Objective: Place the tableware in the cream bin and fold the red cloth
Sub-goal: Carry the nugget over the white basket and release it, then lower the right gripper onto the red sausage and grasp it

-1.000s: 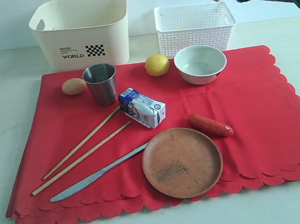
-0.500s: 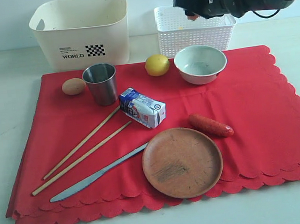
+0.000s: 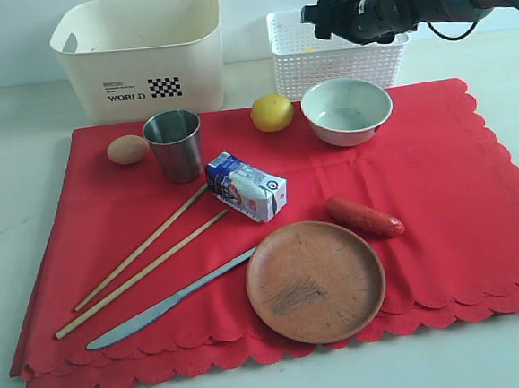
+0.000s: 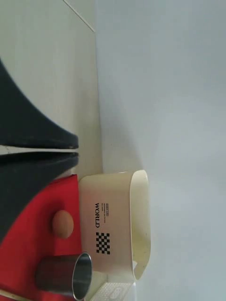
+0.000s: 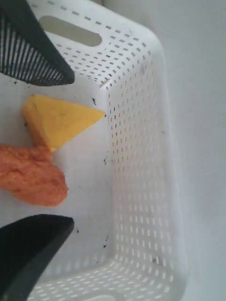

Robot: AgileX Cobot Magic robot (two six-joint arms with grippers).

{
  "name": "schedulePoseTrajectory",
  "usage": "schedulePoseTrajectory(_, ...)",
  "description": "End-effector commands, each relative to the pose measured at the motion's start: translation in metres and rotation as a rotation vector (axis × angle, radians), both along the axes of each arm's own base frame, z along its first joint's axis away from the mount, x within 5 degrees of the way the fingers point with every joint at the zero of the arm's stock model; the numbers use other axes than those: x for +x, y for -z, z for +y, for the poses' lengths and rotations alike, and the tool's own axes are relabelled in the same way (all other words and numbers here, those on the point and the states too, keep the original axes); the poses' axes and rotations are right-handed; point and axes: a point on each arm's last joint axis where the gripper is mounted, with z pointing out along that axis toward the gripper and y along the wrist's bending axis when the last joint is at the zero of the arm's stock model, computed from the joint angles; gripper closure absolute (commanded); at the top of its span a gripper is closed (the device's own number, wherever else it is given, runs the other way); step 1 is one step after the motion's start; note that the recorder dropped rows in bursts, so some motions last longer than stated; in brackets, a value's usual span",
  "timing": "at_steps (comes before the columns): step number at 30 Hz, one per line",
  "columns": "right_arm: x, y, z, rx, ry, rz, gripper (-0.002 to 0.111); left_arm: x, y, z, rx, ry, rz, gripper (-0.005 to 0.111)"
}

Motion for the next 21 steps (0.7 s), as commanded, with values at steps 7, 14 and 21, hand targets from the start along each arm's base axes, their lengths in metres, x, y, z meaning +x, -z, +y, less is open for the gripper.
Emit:
schedulePoseTrajectory(7,-0.023,-0.072,-0.013,-0.136,-0.005,0.087,0.038,-0.001,0.000,0.000,-0.008,0.005,-0.006,0.102)
schedulePoseTrajectory(14,-0.061,-0.128,-0.025,-0.328,-0.099,0.222,0.083,-0.001,0.000,0.000,-0.008,0.005,-0.006,0.102)
schedulePoseTrajectory(21,-0.109,-0.156,-0.032,-0.333,-0.148,0.252,0.108,-0.001,0.000,0.000,-0.008,0.005,-0.006,0.102)
